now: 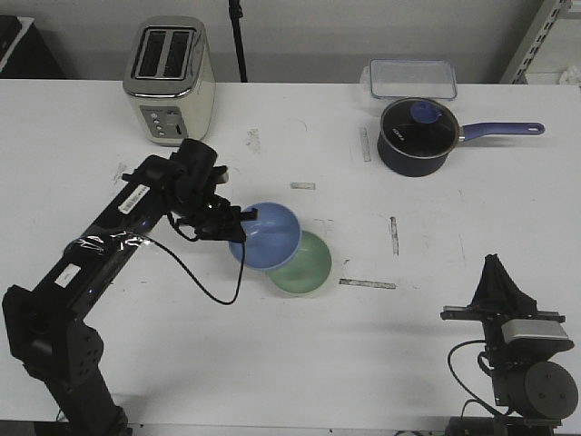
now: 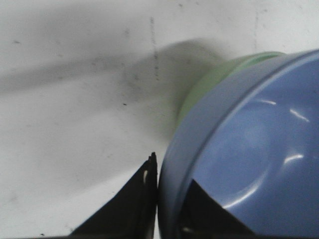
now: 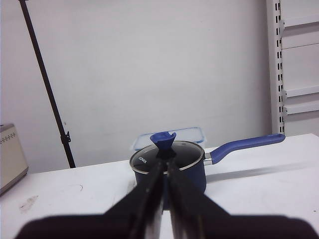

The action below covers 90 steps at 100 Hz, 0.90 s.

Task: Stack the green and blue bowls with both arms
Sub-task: 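Lift the blue bowl with the left gripper and carry it over the green bowl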

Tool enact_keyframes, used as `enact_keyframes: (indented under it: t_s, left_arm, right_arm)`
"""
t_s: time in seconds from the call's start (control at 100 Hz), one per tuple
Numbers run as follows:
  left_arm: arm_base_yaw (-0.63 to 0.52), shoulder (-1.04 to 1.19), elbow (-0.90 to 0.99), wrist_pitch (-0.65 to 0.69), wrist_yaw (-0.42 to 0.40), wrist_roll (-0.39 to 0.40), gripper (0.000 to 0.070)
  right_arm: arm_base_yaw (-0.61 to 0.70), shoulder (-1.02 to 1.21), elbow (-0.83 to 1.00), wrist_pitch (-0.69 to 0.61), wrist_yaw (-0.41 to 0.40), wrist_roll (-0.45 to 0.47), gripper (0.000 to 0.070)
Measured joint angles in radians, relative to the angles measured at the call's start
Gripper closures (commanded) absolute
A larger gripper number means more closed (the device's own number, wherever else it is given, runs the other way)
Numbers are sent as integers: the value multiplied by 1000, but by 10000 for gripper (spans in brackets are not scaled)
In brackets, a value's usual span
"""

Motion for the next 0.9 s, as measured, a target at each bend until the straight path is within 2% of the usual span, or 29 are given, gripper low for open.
enact_keyframes:
  t_s: [0.16, 0.42, 0.65, 0.9]
  left_arm:
    - [-65, 0, 0, 2, 2, -16, 698]
    - [-98, -14, 0, 45, -1, -43, 699]
    - [-150, -29, 0, 61, -97, -66, 699]
    - [-166, -29, 0, 75, -150, -98, 699]
  right_arm:
    - [0, 0, 0, 0, 0, 0, 696]
    - [0, 0, 0, 0, 0, 0, 696]
    - [0, 0, 0, 0, 0, 0, 696]
    - [0, 0, 0, 0, 0, 0, 696]
